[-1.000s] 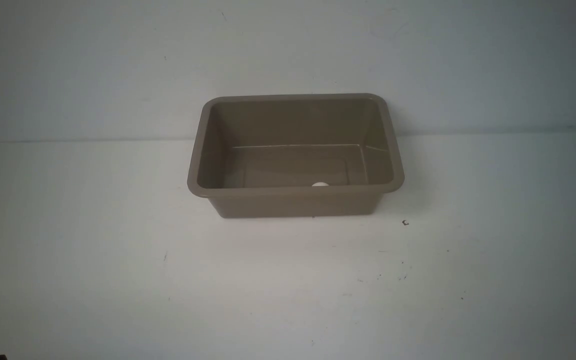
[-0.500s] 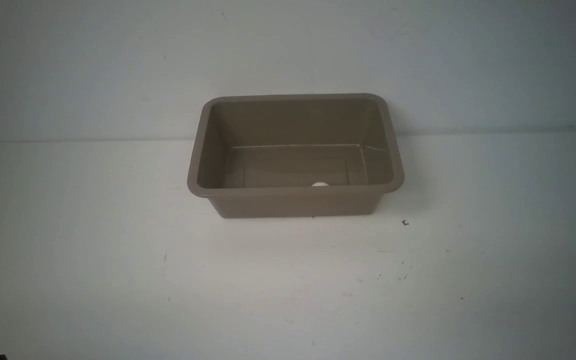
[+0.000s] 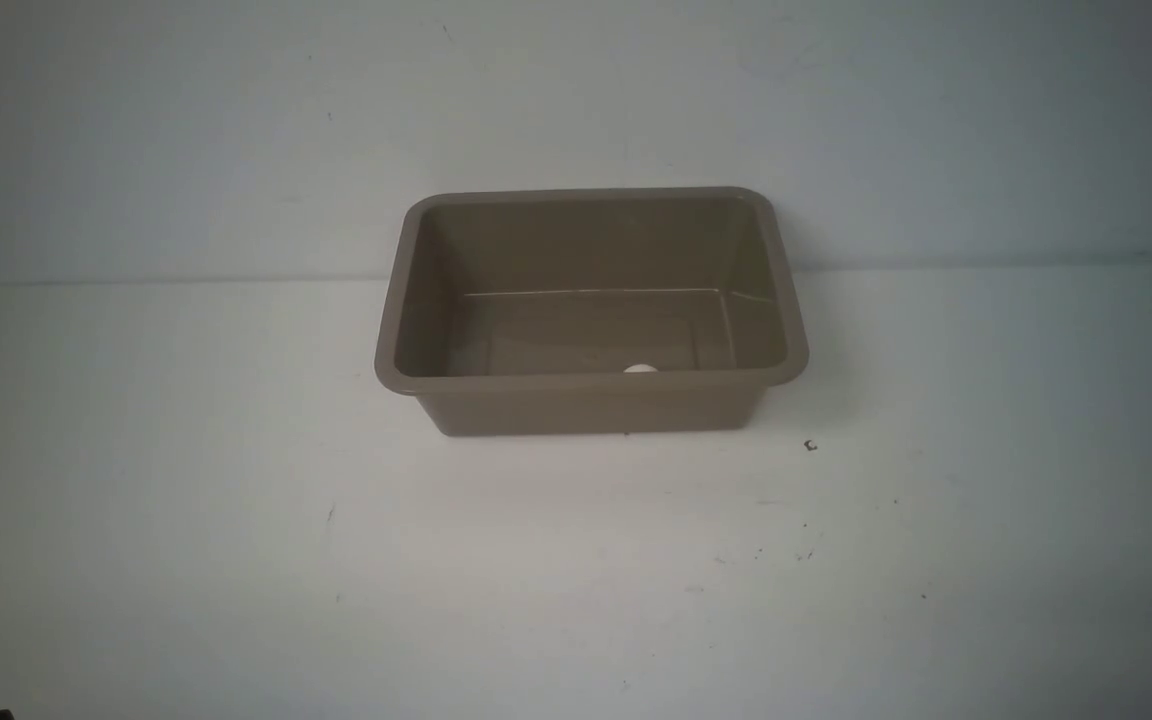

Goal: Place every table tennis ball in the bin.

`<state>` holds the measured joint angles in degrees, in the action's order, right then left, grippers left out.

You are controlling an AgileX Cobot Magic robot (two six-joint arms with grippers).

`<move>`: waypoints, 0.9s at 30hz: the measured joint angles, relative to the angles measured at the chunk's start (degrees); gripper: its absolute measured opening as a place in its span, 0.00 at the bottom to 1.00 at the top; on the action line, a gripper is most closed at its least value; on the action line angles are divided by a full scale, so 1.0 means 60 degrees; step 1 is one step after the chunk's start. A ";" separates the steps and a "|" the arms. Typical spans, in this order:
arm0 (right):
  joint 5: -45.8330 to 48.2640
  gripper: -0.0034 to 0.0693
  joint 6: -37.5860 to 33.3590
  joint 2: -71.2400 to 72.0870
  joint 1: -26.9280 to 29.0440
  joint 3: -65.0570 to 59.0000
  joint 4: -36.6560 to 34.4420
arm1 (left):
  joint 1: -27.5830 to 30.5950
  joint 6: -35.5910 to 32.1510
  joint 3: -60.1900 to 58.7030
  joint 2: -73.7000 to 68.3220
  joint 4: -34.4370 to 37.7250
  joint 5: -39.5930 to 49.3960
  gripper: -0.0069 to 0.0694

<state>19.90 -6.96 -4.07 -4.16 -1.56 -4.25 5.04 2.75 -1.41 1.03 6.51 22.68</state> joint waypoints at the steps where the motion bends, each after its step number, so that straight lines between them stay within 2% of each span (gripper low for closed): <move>1: 0.0034 0.03 0.0000 0.0225 0.0349 0.0000 -0.0009 | 0.0000 0.0000 0.0000 0.0000 0.0000 0.0000 0.44; 3: 0.0110 0.03 0.0009 0.0626 0.0995 0.0000 -0.0036 | 0.0000 0.0000 0.0000 0.0000 0.0000 0.0000 0.44; 6: 0.0178 0.03 0.0019 0.0763 0.1401 0.0010 -0.0075 | 0.0000 0.0000 0.0000 0.0000 -0.0008 0.0000 0.44; 27: 0.0279 0.03 0.0019 0.0790 0.1450 0.0027 -0.0208 | 0.0000 0.0009 0.0000 0.0000 -0.0008 0.0000 0.44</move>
<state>21.57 -6.85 0.67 4.54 -1.40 -5.50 5.04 2.80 -1.41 1.03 6.46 22.68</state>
